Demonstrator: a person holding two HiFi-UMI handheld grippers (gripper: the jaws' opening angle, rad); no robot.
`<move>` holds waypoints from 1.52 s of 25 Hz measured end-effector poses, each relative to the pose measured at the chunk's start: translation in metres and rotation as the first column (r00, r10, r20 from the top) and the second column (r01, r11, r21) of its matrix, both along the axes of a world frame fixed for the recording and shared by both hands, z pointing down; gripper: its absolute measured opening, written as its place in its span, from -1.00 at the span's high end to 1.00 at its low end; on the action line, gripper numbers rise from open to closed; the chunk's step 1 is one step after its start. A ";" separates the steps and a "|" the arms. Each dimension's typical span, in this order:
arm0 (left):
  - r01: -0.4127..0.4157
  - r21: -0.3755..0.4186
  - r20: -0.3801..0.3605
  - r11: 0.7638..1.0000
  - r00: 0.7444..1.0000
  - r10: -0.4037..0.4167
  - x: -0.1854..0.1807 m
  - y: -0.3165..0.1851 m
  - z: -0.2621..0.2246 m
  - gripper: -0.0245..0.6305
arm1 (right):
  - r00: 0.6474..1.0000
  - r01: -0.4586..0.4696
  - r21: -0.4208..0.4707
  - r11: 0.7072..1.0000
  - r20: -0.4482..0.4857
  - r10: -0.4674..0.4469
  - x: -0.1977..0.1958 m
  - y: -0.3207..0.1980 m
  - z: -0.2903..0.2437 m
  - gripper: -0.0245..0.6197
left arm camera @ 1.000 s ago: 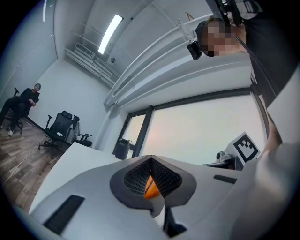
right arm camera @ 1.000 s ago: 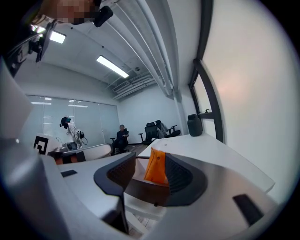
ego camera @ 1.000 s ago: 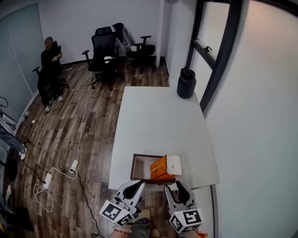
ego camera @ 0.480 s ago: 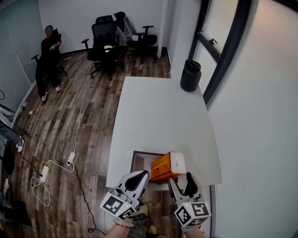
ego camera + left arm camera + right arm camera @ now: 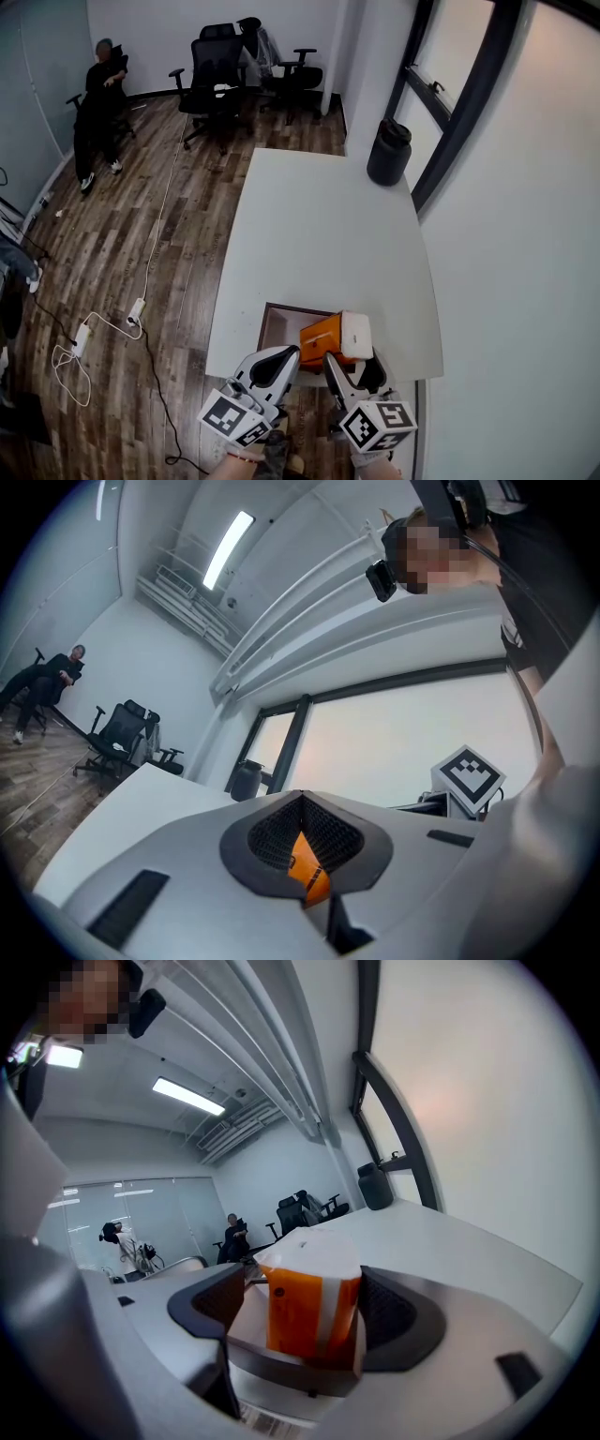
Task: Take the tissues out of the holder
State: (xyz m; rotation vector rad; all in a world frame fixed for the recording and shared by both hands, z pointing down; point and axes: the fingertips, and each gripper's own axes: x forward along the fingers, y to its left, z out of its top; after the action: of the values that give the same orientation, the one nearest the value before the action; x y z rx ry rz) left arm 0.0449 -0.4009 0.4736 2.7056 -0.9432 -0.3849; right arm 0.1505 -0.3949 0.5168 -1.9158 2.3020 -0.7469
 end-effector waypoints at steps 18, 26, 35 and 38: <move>0.024 -0.020 -0.017 1.000 1.000 -0.025 -0.003 0.003 0.016 0.91 | 0.985 0.040 -0.126 0.991 -0.164 -0.060 -0.010 -0.018 0.028 -0.17; 0.038 -0.046 -0.031 0.998 0.999 -0.040 -0.008 0.005 0.025 0.91 | 0.968 0.064 -0.124 0.990 -0.235 -0.091 -0.012 -0.015 0.029 0.04; 0.043 -0.063 -0.030 0.997 0.999 -0.045 -0.010 0.007 0.029 0.91 | 0.976 0.058 -0.066 0.996 -0.207 -0.070 -0.006 -0.010 0.013 0.08; 0.040 -0.059 -0.025 0.997 0.999 -0.042 -0.009 0.008 0.025 0.91 | 0.979 0.067 -0.040 0.997 -0.189 -0.073 -0.006 -0.010 0.003 0.08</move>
State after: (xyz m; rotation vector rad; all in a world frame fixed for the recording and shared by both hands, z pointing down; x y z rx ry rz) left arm 0.0359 -0.3927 0.4981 2.6258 -0.9880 -0.3939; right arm 0.1440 -0.4048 0.5202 -2.0116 2.4943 -0.6367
